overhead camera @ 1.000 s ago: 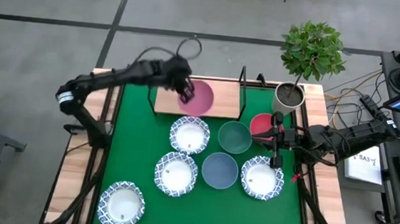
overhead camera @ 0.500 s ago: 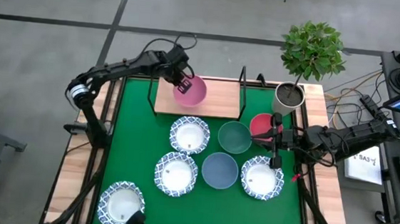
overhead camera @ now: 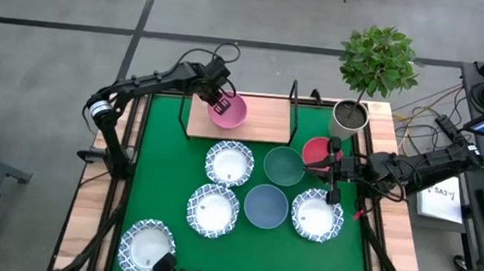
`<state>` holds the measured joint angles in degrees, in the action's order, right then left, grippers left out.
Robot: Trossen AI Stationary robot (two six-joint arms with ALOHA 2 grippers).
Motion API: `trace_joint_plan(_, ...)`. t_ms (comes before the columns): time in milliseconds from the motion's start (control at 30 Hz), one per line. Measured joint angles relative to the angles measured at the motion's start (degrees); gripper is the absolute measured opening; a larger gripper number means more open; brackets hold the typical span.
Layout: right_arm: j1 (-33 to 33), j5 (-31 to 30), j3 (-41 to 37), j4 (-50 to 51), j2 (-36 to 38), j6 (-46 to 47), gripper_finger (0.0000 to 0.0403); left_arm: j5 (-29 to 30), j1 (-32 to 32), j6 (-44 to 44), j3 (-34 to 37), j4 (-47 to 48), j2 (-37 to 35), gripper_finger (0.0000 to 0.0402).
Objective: Place and stack bowls onto a shelf
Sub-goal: Put the pink bowl on the shelf
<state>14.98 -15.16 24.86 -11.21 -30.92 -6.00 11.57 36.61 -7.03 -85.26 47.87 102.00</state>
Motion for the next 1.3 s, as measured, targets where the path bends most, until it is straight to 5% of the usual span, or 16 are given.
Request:
trace_joint_plan(300,0.0,0.0,0.0,0.0,0.0,0.0,0.0029,0.0,-0.1,1.6,-4.7,5.3,0.0,0.0098)
trace_joint_plan(600,0.0,0.0,0.0,0.0,0.0,-0.2,0.0029,-4.9,-6.0,1.5,-6.3,3.5,0.0,0.0076)
trace_joint_plan(967,0.0,0.0,0.0,0.3,0.0,0.0,0.0029,0.9,-9.7,1.6,-5.2,7.7,6.8,0.0019)
trace_joint_plan(1300,0.0,0.0,0.0,0.3,0.0,-0.1,0.0029,14.4,-8.1,0.1,-5.2,19.3,8.9,0.0001)
